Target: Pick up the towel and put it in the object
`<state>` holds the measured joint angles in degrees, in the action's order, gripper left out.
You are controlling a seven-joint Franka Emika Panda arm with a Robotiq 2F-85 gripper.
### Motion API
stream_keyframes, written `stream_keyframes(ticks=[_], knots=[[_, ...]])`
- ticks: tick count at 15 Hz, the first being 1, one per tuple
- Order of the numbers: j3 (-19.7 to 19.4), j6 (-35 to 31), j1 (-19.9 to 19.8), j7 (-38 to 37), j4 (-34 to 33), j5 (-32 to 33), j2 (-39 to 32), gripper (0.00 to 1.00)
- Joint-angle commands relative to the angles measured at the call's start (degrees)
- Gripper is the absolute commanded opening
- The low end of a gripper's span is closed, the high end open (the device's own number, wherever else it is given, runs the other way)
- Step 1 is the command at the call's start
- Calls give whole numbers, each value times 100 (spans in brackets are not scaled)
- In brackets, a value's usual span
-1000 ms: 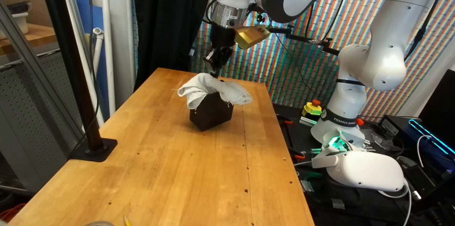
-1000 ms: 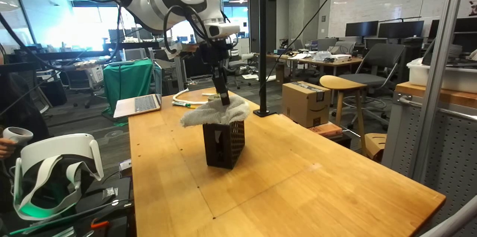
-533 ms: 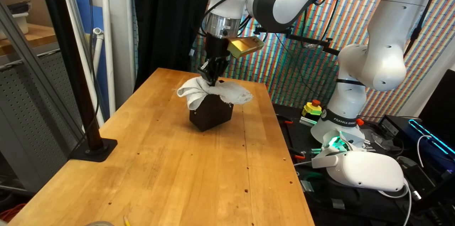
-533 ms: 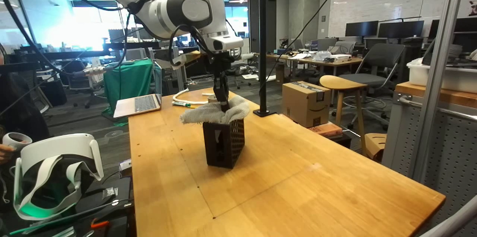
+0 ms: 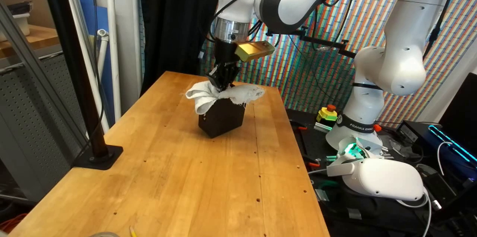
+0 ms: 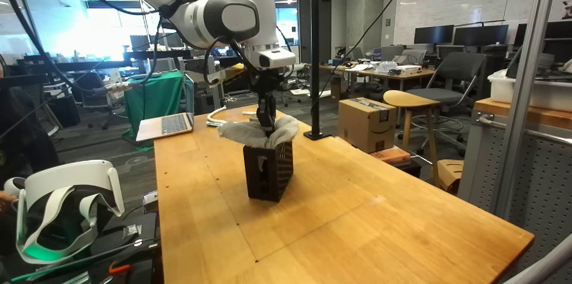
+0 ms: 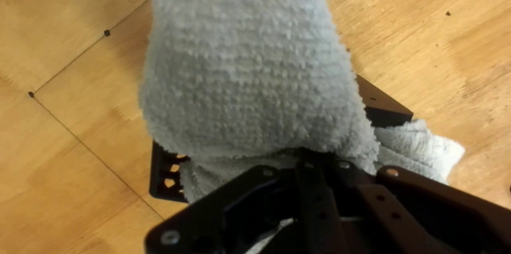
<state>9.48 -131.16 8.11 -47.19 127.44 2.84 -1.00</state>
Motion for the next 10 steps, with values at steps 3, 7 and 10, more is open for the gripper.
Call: stream_keyframes(ticks=[3, 7, 10], knots=[[-157, 21, -45, 691, -108, -664, -689, 4], [-313, 145, -126, 1134, -155, -1134, -1075, 4], [-386, 272, -149, 1339, -242, -1364, -1157, 4]])
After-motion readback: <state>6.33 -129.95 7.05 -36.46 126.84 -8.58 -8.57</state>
